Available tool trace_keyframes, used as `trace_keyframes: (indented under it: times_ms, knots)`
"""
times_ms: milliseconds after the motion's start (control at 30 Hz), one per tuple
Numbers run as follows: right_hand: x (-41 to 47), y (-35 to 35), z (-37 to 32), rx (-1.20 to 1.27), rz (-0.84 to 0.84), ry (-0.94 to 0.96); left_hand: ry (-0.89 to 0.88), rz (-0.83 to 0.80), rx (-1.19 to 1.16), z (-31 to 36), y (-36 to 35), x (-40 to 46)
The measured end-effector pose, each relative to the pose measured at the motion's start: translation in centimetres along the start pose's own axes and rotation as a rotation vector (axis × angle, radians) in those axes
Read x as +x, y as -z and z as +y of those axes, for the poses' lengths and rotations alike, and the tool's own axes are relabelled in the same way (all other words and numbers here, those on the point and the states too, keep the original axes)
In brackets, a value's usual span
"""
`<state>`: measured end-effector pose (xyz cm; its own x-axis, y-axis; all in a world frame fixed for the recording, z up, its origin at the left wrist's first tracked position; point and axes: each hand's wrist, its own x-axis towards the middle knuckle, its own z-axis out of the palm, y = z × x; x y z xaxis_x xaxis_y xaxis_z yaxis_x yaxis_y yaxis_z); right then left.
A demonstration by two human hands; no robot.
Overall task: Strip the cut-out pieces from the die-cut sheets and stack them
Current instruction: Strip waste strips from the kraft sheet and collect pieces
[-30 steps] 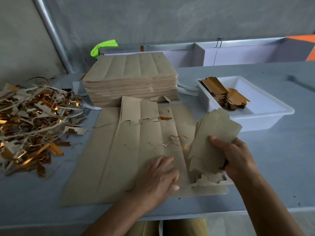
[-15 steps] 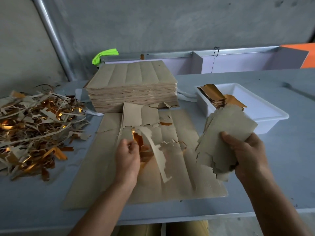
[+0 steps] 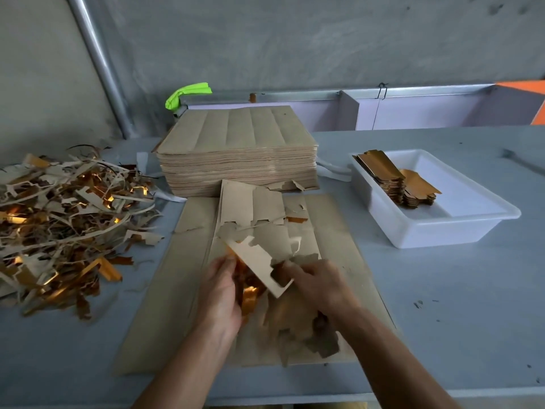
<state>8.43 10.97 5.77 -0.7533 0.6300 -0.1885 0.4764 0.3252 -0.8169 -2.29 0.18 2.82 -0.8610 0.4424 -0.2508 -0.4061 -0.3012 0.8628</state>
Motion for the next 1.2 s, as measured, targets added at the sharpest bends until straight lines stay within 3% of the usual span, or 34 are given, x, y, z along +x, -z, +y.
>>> trace_keyframes:
  times_ms: [67, 133, 233, 400, 533, 667, 767, 1000, 1200]
  knots:
    - [0.6, -0.8, -0.8, 0.135, -0.034, -0.11, -0.07, -0.09, 0.046, -0.3, -0.2, -0.7]
    - [0.9, -1.1, -1.1, 0.17, -0.035, -0.165, -0.152, -0.125, 0.272, -1.2, -0.8, -0.9]
    - [1.3, -0.8, -0.6, 0.201, -0.037, -0.244, -0.1, -0.314, 0.572, -1.5, -0.9, -1.3]
    - [1.7, 0.9, 1.2, 0.218, 0.096, -0.275, -0.367, -0.569, 0.751, -1.2, 2.7, -3.0]
    - [1.5, 2.2, 1.7, 0.3, 0.114, -0.306, -0.41, -0.479, 0.873, -0.8, 3.9, -2.1]
    - [1.4, 3.8, 1.9, 0.296, 0.132, -0.324, -0.519, -0.336, 1.393, -0.6, 3.4, -1.6]
    - [1.2, 3.8, 2.0, 0.263, 0.102, -0.304, -0.507, -0.441, 1.62, -1.2, 2.6, -1.2]
    - [2.0, 2.0, 2.1, 0.37, -0.004, -0.309, -0.429, -0.595, 1.779, -1.6, 2.2, -0.2]
    - [1.8, 2.1, 2.2, 0.277, 0.002, -0.319, -0.424, -0.575, 1.861, -1.9, 2.3, -0.5]
